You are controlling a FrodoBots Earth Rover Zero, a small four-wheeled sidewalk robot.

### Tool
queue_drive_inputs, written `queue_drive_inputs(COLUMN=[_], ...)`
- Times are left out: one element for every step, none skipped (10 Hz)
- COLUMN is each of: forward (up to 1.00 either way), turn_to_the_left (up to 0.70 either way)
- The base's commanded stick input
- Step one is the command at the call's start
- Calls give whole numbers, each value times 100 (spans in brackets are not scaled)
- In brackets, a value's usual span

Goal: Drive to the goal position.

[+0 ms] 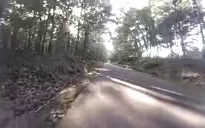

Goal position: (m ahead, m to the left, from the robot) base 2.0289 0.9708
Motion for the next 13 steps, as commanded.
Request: queue_drive_inputs(forward=[70,70,70,70,70,70,29,6,6,6,6,6,6], turn_to_the_left=[-1,-1,-1,-1,-1,-1,-1,-1,-1,-1,-1,-1,-1])
